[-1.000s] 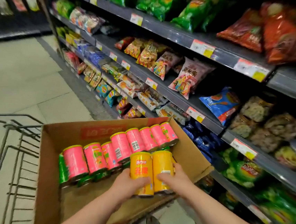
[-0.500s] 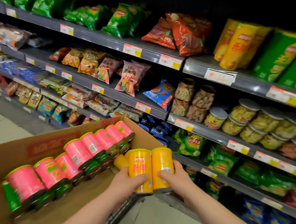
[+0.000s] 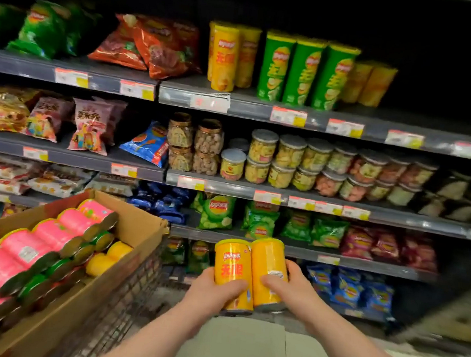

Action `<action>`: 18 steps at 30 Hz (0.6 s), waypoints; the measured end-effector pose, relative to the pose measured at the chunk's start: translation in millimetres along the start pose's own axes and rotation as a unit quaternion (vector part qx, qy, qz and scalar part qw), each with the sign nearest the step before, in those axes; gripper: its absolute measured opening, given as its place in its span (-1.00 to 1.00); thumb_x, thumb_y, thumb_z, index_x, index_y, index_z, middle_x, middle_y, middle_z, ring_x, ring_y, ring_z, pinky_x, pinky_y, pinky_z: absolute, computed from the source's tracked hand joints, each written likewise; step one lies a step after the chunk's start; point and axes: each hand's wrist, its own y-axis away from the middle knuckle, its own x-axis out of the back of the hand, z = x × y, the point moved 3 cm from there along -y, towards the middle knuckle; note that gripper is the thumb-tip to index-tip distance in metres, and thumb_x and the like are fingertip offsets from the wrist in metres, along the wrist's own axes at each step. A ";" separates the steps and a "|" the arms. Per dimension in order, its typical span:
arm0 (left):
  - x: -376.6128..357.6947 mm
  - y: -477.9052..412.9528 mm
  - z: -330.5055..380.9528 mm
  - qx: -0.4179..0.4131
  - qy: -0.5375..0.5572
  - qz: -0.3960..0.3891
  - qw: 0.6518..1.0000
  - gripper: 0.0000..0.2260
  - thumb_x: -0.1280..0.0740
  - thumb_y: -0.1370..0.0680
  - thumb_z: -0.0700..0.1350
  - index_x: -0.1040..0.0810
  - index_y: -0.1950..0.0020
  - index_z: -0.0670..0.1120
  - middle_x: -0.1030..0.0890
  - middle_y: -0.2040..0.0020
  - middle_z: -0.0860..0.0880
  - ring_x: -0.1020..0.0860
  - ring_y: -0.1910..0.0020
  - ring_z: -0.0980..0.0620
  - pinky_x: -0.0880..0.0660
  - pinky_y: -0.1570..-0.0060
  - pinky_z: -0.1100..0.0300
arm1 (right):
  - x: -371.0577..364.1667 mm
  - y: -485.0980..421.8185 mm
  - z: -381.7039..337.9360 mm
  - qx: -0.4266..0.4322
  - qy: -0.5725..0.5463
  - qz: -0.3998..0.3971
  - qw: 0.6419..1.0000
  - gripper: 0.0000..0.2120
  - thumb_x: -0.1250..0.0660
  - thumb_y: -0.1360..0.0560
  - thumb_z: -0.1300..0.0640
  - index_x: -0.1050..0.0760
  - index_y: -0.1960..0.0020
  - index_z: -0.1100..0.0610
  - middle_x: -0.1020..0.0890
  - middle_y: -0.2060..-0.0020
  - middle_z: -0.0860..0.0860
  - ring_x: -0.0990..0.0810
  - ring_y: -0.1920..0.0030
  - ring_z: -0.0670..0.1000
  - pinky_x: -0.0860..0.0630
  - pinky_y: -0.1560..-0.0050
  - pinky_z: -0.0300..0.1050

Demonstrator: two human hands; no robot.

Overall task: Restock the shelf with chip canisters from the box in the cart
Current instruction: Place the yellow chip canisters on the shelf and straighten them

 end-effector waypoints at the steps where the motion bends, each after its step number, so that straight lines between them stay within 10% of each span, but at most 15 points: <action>1: -18.3 2.0 4.1 -0.001 -0.004 -0.009 1.000 -0.57 -0.48 -0.40 0.06 -0.42 -0.17 -0.01 -0.60 -0.02 0.03 -0.59 0.05 0.09 -0.51 0.18 0.26 | 17.3 3.6 9.2 -0.003 -0.009 0.006 1.000 -0.42 -0.39 -0.46 0.05 -0.24 -0.40 0.03 -0.54 -0.11 0.01 -0.56 -0.05 -0.02 -0.47 0.15 -0.20; 18: -233.4 15.4 69.1 -0.039 -0.048 -0.109 0.992 -0.58 -0.44 -0.44 0.08 -0.36 -0.20 0.04 -0.58 -0.04 0.05 -0.57 0.01 0.09 -0.47 0.20 0.26 | 225.6 38.5 93.1 -0.005 -0.100 0.080 0.992 -0.51 -0.37 -0.48 0.02 -0.27 -0.34 -0.02 -0.53 -0.09 -0.02 -0.53 -0.03 -0.06 -0.40 0.18 -0.19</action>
